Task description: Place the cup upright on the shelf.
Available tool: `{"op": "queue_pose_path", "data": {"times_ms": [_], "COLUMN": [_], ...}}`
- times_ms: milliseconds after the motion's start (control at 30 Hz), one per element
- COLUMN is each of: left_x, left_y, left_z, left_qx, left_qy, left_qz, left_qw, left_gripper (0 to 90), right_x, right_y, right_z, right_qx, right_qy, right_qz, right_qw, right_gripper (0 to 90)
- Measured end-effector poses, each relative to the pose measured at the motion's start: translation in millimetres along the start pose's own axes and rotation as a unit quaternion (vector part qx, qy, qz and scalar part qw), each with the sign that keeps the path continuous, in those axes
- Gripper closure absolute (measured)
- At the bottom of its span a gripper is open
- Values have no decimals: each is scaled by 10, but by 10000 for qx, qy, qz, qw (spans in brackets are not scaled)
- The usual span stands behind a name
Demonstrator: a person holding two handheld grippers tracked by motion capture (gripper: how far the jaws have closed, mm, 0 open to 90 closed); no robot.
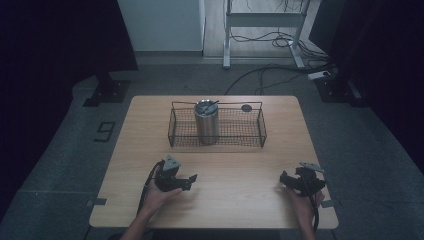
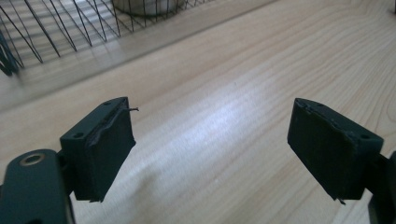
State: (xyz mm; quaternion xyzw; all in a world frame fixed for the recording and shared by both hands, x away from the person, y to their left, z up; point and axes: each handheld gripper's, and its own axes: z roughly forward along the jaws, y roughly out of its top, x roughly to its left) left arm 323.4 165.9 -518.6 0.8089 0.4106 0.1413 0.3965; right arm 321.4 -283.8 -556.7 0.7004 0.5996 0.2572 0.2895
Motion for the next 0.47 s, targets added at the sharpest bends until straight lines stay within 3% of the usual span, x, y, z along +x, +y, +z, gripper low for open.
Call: {"op": "queue_pose_path", "data": {"times_ms": [167, 300, 467], "left_x": [-2, 28, 33], "left_y": [-62, -57, -71], "left_z": [16, -7, 3], "left_qx": [73, -44, 21], "left_qy": [66, 31, 92], "left_qz": [-15, -148, -123], "left_qw": [10000, 9999, 9999], "left_gripper": [147, 149, 149], "right_x": [0, 0, 0], "right_y": [0, 0, 1], "right_z": [0, 0, 0], "right_qx": [0, 0, 0], "right_qy": [0, 0, 3], "right_qz": [2, 1, 0], "right_qw": [10000, 10000, 10000], "right_gripper": [1, 1, 1]}}
